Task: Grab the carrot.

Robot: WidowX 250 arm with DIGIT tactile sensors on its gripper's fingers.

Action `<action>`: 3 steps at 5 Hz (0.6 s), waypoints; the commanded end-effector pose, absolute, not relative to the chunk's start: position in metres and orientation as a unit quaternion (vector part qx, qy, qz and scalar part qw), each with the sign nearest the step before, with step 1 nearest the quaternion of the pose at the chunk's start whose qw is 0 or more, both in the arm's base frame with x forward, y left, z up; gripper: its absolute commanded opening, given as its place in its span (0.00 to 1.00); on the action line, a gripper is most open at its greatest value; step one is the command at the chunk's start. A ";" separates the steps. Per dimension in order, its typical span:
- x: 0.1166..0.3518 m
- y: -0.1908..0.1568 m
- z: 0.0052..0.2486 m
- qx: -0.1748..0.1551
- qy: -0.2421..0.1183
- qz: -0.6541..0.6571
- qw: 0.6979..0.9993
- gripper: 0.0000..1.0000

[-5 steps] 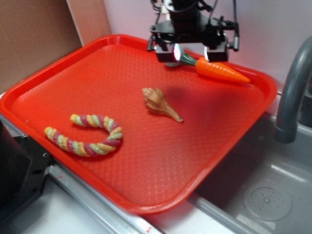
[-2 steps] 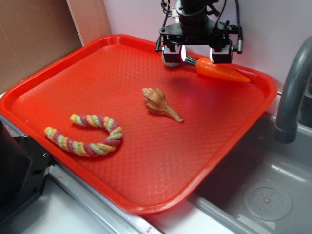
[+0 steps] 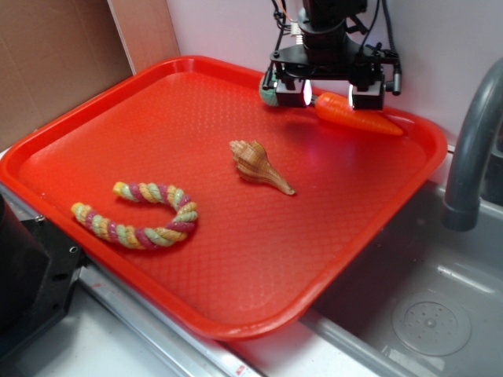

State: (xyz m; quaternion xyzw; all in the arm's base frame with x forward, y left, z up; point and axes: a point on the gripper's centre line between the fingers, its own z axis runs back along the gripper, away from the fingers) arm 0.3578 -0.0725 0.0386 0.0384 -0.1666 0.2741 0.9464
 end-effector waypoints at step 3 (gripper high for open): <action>0.328 -0.077 0.047 -0.001 -0.149 0.280 0.948 1.00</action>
